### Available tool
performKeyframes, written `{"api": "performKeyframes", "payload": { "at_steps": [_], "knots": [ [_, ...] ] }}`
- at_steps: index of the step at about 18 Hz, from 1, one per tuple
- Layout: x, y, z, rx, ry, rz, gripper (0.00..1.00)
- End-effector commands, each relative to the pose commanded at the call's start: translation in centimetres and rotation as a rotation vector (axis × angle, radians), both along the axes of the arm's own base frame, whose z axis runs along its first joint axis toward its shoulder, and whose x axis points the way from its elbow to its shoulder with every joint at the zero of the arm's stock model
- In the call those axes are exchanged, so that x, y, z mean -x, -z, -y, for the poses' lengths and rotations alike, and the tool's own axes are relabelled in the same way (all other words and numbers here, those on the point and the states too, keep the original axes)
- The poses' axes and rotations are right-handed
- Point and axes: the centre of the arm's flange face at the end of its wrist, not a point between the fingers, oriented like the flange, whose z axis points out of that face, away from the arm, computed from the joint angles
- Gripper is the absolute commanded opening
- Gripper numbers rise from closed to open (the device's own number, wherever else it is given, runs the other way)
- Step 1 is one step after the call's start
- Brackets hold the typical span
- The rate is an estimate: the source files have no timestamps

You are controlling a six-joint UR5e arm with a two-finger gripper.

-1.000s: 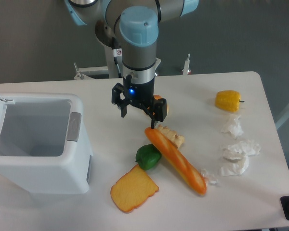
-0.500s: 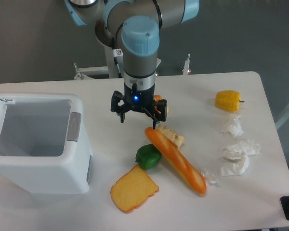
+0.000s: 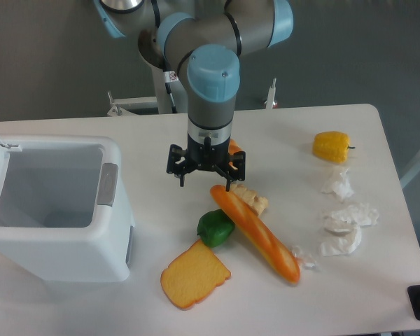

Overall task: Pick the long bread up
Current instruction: 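Shift the gripper along the baguette toward its upper end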

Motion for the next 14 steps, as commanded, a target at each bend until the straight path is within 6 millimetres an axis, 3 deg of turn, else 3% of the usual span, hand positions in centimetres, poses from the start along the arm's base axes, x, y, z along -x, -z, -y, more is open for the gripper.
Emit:
{"api": "performKeyframes", "payload": {
  "at_steps": [7,14],
  "knots": [
    [1.2,1.3,0.2,0.028,-0.074,0.017,1.00],
    [4.2,1.9,3.2,0.064,-0.159,0.051,1.00]
  ]
}}
